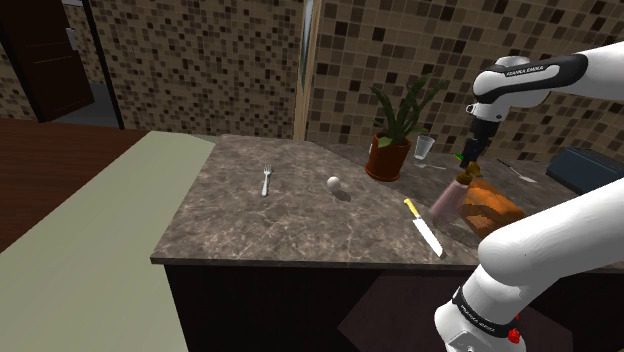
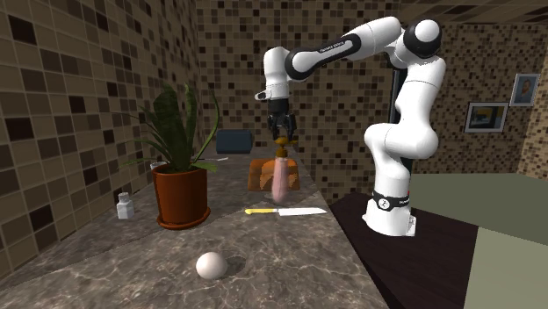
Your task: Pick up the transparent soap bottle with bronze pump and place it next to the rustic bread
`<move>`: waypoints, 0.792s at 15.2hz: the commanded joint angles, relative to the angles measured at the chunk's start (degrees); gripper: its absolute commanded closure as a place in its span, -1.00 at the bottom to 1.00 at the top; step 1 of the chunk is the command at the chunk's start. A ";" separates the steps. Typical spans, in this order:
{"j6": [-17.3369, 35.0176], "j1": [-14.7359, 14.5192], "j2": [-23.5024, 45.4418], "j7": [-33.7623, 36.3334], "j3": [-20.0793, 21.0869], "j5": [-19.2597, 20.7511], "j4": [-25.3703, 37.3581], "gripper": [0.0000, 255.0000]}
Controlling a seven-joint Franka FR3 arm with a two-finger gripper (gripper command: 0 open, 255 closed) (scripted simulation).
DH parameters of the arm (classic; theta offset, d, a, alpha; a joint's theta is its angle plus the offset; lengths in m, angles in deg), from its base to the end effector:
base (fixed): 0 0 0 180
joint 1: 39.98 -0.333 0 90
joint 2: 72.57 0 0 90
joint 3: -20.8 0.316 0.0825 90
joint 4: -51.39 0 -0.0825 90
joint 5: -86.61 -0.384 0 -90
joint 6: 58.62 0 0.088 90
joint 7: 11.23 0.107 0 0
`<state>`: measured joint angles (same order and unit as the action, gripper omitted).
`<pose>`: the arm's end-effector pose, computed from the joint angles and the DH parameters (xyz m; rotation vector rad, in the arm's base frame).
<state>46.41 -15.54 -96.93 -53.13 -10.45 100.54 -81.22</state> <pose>0.2142 -0.3726 0.4723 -3.0692 0.1731 0.1240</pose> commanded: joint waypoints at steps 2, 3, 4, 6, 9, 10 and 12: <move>-3.85 -0.25 -0.19 -0.12 0.67 -0.47 3.65 -1.00; -5.74 -0.39 -0.15 -0.21 0.96 -0.72 5.58 -1.00; -7.22 -0.51 -0.06 -0.29 1.17 -0.93 7.14 -1.00; -7.22 -0.51 -0.07 -0.29 1.17 -0.92 7.13 -1.00; -7.22 -0.51 -0.06 -0.29 1.17 -0.93 7.14 -1.00; -7.22 -0.51 -0.06 -0.29 1.17 -0.93 7.14 -1.00; -7.22 -0.51 -0.06 -0.29 1.17 -0.93 7.14 -1.00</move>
